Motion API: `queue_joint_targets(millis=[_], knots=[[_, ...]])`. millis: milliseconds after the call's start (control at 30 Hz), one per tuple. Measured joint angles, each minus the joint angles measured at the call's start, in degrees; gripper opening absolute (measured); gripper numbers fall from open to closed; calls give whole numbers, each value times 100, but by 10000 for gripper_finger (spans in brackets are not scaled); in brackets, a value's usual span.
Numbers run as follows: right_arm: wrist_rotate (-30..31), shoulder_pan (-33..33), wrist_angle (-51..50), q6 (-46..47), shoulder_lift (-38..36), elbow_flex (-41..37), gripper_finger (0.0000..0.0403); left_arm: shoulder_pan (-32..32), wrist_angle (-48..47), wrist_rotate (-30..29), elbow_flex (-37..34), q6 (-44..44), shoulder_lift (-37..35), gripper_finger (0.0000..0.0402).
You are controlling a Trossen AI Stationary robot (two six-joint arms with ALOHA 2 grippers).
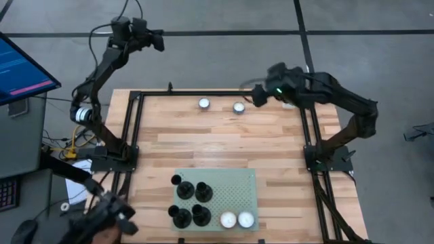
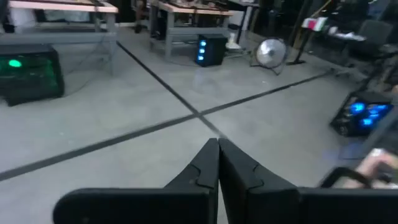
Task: Stock candles on shelf
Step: Put the blue scented candle on the shelf
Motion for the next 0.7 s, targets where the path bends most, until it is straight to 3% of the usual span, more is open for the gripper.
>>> queue_joint_targets(millis=[167,267,400,500,700], knots=[[-985,-1016,913,-1905,605,2,382,-89,-184,1,-1,-107,-446,6],[-2046,-1532,1802,-2597,1079,-2,382,-78,-155,-2,4,-128,-632,6],[-2966,-1883,2487,-2702,1701,15,382,-73,-220,-20,2,-150,-705,6],[-3074,-1853,2781,-2683,2275,-2,382,-56,-192,-14,2,-195,-738,7],[-3375,-1787,3177,-1598,3056,4,382,-184,-674,-7,4,-300,-569,6]])
